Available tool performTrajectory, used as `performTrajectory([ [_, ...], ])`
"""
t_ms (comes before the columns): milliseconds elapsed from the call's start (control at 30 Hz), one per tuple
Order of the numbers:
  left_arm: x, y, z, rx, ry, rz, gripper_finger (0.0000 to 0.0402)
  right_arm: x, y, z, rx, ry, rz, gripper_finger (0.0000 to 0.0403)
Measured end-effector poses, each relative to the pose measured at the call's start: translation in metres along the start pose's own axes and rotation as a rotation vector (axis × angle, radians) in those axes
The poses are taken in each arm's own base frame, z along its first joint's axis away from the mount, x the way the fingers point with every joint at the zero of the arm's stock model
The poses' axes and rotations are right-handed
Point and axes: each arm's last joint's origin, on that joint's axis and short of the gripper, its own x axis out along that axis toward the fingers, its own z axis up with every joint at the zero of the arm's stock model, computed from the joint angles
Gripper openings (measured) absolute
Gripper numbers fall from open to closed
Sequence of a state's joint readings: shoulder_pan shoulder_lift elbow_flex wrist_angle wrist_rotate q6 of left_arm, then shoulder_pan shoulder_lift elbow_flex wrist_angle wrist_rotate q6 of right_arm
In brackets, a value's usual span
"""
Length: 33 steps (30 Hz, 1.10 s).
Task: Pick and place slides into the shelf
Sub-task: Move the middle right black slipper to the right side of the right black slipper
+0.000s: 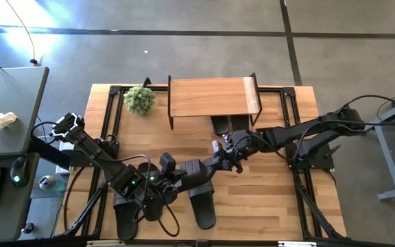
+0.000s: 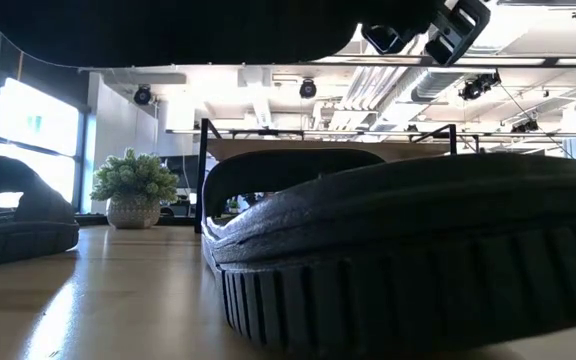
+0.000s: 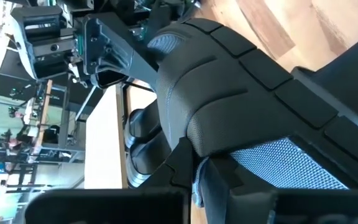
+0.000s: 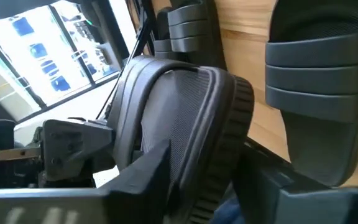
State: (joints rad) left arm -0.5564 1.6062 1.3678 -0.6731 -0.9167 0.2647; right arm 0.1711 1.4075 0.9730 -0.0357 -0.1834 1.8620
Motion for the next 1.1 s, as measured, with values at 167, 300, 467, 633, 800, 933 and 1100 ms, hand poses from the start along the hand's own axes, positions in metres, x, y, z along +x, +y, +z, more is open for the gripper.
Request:
performTrajectory([
  [167,0.0,0.0,0.0,-0.009,-0.004,-0.011,0.0011,0.0,0.0,0.0,-0.033,-0.004,-0.003,0.0059],
  [300,-0.001,-0.001,0.001,-0.016,-0.024,-0.07,0.0023,0.0,-0.001,0.0,-0.081,-0.006,-0.008,0.0018],
  [467,-0.001,-0.005,0.002,-0.01,-0.058,-0.22,0.0057,0.0,-0.002,0.0,-0.093,0.006,-0.014,0.0021],
  [633,-0.003,-0.01,-0.003,0.018,-0.035,-0.332,0.0114,0.0,-0.003,0.001,-0.135,0.001,-0.03,0.0018],
  [800,-0.004,-0.012,-0.015,-0.033,0.08,-0.38,0.0162,-0.004,-0.001,0.0,-0.188,-0.008,-0.013,0.0018],
  [933,-0.012,-0.01,-0.024,-0.134,0.156,-0.505,0.0182,-0.02,0.004,-0.003,-0.248,0.004,-0.006,0.0018],
  [1100,-0.019,-0.005,-0.028,-0.224,0.185,-0.601,0.0178,-0.051,0.006,-0.008,-0.305,0.029,-0.029,0.0018],
])
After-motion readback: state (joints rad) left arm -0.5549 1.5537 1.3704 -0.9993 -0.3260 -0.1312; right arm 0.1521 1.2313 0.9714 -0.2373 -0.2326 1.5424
